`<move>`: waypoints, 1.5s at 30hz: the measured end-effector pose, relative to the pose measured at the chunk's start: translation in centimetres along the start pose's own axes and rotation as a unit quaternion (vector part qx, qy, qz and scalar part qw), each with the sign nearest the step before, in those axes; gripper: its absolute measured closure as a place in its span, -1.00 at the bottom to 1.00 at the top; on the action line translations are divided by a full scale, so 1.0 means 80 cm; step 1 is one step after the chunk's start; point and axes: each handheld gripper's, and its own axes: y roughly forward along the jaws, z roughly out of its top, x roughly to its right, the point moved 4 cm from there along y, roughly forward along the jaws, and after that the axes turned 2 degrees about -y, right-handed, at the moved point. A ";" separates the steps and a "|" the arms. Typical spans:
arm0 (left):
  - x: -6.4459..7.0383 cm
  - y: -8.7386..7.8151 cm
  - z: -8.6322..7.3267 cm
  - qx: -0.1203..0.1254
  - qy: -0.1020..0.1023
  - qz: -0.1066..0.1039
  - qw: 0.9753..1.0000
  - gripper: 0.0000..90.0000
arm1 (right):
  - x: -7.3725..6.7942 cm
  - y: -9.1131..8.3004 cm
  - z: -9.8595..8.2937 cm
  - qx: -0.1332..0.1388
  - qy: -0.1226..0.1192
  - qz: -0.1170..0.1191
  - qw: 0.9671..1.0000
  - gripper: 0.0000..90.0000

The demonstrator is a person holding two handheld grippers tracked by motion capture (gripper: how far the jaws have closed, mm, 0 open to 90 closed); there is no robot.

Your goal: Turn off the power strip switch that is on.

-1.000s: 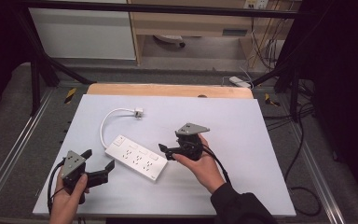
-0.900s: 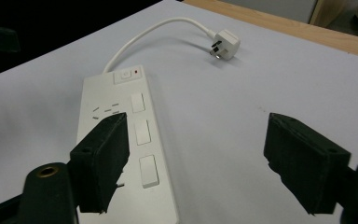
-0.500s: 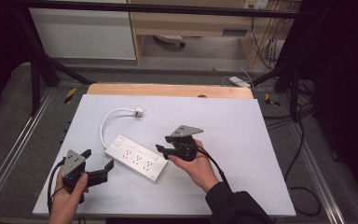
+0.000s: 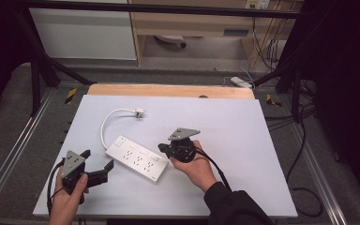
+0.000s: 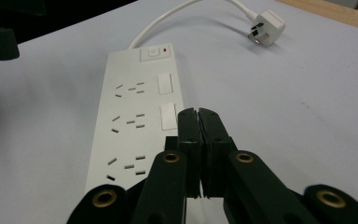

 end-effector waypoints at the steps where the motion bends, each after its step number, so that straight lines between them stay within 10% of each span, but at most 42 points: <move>1: 0.000 0.000 0.000 0.000 0.000 0.000 1.000 -0.89 | -0.001 0.001 -0.001 -0.001 -0.002 -0.001 1.000 1.00; 45: 0.006 0.004 -0.002 -0.015 0.022 -0.004 1.000 -0.89 | -0.005 0.024 -0.029 -0.044 0.008 0.011 0.999 1.00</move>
